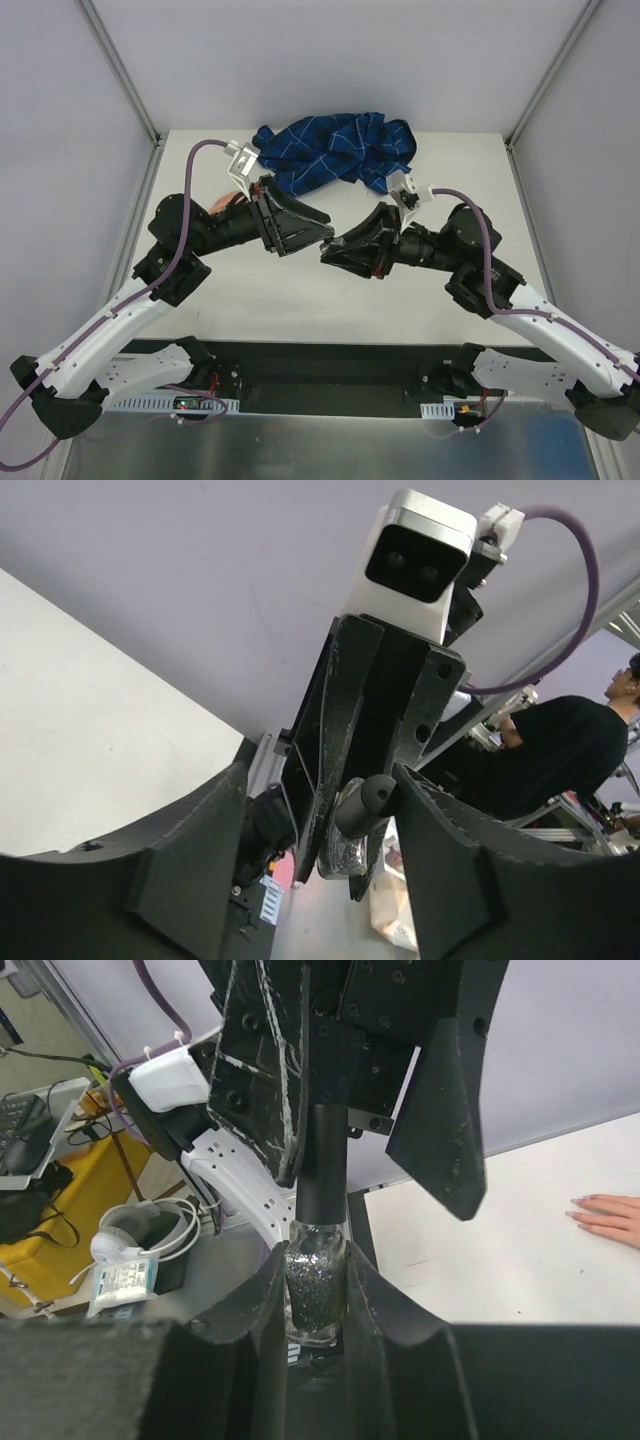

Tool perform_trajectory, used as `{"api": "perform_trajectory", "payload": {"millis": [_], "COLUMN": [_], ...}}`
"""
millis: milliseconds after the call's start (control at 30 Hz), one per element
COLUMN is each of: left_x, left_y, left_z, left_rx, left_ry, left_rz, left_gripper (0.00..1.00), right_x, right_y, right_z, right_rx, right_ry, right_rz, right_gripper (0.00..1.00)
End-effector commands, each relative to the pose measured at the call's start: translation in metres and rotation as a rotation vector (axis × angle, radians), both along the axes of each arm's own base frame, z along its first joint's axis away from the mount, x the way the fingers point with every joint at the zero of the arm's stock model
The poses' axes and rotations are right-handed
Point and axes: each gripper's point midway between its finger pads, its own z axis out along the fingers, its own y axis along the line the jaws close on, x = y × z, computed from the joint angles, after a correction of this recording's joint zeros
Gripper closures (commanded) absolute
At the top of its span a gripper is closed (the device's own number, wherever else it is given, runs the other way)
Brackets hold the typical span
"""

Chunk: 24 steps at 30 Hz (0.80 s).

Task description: Paint the nails

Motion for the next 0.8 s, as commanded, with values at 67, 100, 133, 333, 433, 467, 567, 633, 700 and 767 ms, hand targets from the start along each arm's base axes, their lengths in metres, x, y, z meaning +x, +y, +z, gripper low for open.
{"api": "perform_trajectory", "payload": {"millis": [67,100,133,333,433,467,567,633,700,767], "left_x": [-0.012,-0.012,-0.011,0.018,0.035,0.035,0.044,0.046,0.044,0.041], "left_y": [0.01,0.009,0.01,0.011,0.013,0.012,0.013,0.013,0.012,0.012], "left_z": [0.028,0.027,0.029,0.016,0.008,0.007,0.004,0.006,0.002,0.003], "left_rx": [-0.032,-0.027,-0.021,0.044,0.046,0.046,0.052,0.05,0.068,0.069], "left_ry": [-0.127,-0.128,-0.131,0.008,0.08,0.089,0.12,0.121,0.13,0.118], "left_rz": [-0.022,-0.019,-0.016,0.136,0.237,0.247,0.295,0.301,0.291,0.276], "left_gripper": [0.57,0.63,0.84,1.0,1.0,1.0,1.0,1.0,1.0,1.0], "right_x": [0.0,0.002,0.004,0.035,0.072,0.07,0.063,0.054,0.049,0.039], "right_y": [-0.002,-0.001,-0.001,0.0,-0.039,-0.026,-0.007,0.011,0.013,0.028], "right_z": [0.021,0.02,0.019,-0.001,0.014,0.023,0.026,0.03,0.022,0.009], "right_rx": [0.085,0.08,0.076,-0.277,-0.54,-0.471,-0.505,-0.389,-0.384,-0.335], "right_ry": [-0.018,-0.016,-0.017,-0.336,-0.534,-0.522,-0.631,-0.607,-0.6,-0.543], "right_rz": [0.018,0.007,-0.004,-0.6,-1.237,-1.266,-1.212,-1.077,-0.936,-0.778], "right_gripper": [1.0,1.0,1.0,1.0,1.0,1.0,1.0,1.0,1.0,1.0]}}
